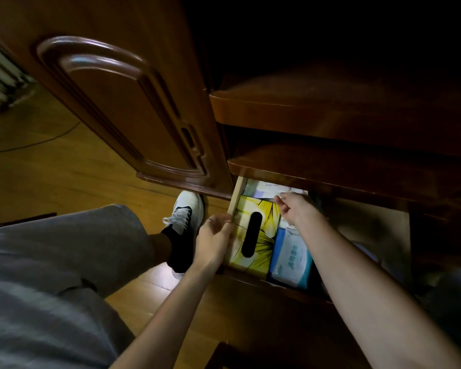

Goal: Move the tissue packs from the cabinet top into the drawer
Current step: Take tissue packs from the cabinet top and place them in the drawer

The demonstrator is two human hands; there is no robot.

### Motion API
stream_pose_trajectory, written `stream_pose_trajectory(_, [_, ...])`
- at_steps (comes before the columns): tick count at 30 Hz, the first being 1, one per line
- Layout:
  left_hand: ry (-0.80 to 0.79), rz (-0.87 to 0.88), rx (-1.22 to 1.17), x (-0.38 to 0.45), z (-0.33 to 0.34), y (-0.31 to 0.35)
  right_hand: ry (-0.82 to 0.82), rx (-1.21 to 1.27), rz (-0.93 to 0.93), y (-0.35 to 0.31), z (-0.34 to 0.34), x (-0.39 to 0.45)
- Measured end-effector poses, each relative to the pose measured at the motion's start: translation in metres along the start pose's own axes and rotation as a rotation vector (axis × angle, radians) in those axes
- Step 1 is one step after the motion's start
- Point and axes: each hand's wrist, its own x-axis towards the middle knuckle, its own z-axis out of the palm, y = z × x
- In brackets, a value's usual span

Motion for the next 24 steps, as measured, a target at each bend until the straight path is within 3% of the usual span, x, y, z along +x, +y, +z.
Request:
stream_pose_trajectory(2, [0.048, 0.275, 0.591, -0.001, 0.002, -0.009, -0.041, -0.043, 0.017, -0.001, -0.005, -0.003])
stream_pose_trajectory(4, [-0.008, 0.427, 0.815, -0.005, 0.007, -0.018, -0.074, -0.066, 0.015, -0.002, -0.012, -0.01])
stream_pose_trajectory(9, [0.002, 0.42, 0.843, -0.007, 0.016, -0.02, -0.024, -0.237, -0.121, 0.0, -0.038, -0.04])
stream_pose_trajectory(13, [-0.007, 0.436, 0.866, -0.011, 0.013, -0.017, 0.134, -0.832, -0.457, 0.013, -0.069, -0.057])
stream_pose_trajectory(17, [-0.062, 0.43, 0.984, -0.019, 0.013, -0.019, 0.287, -1.475, -0.464, 0.047, -0.1, -0.069])
stream_pose_trajectory(24, [-0.143, 0.396, 0.983, -0.02, 0.011, -0.018, 0.298, -1.365, -0.444, 0.07, -0.115, -0.066])
